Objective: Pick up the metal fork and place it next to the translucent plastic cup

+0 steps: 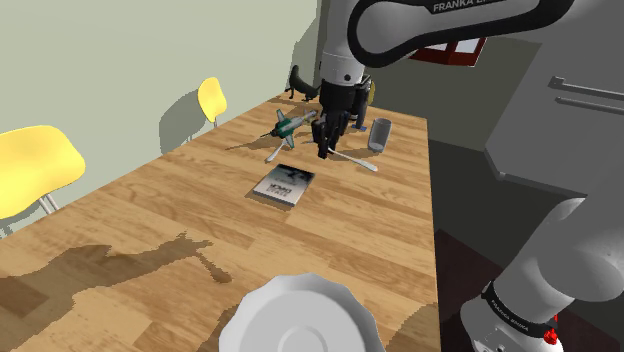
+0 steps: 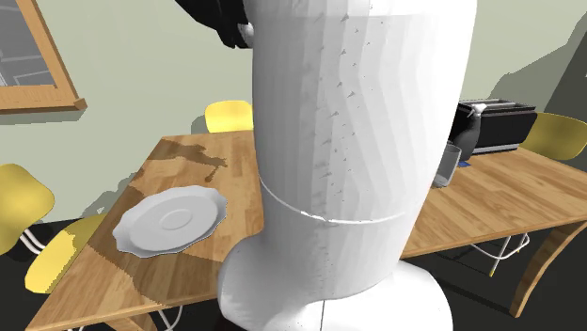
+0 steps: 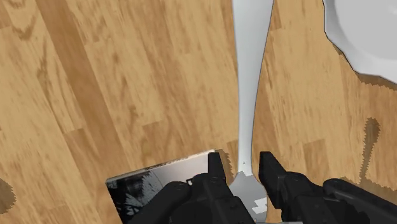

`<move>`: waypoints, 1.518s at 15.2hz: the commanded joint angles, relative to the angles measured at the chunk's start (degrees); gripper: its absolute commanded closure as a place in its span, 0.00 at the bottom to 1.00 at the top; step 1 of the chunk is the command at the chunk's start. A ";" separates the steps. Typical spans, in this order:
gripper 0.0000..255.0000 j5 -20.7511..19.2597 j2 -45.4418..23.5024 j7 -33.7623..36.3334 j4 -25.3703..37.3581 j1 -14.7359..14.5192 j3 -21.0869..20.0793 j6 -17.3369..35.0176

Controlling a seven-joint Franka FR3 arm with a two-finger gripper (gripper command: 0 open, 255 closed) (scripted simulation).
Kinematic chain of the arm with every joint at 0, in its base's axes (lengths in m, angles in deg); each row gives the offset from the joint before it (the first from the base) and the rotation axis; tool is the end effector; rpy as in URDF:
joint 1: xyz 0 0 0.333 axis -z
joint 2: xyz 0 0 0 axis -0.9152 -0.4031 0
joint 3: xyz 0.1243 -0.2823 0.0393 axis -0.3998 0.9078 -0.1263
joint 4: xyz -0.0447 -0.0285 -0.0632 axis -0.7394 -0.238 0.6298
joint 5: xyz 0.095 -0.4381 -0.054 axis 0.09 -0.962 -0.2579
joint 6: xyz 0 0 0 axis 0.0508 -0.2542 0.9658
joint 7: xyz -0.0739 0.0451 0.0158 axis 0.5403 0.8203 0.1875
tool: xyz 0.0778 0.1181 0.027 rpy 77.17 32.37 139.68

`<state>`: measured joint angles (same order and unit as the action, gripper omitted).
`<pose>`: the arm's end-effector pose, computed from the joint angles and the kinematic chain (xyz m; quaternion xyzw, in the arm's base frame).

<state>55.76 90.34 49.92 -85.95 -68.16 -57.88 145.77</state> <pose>0.5392 0.2142 0.4536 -0.9940 -0.1078 0.0012 0.0200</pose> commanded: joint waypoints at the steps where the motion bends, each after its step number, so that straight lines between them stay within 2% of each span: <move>1: 1.00 0.22 1.28 -2.96 -1.57 1.12 1.61 0.20; 12: 1.00 -0.92 4.03 -18.51 -4.64 7.60 11.06 -0.39; 23: 1.00 -2.86 -0.29 -33.21 0.08 14.18 19.98 -1.44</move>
<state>53.04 90.75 18.27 -86.45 -54.64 -38.77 144.26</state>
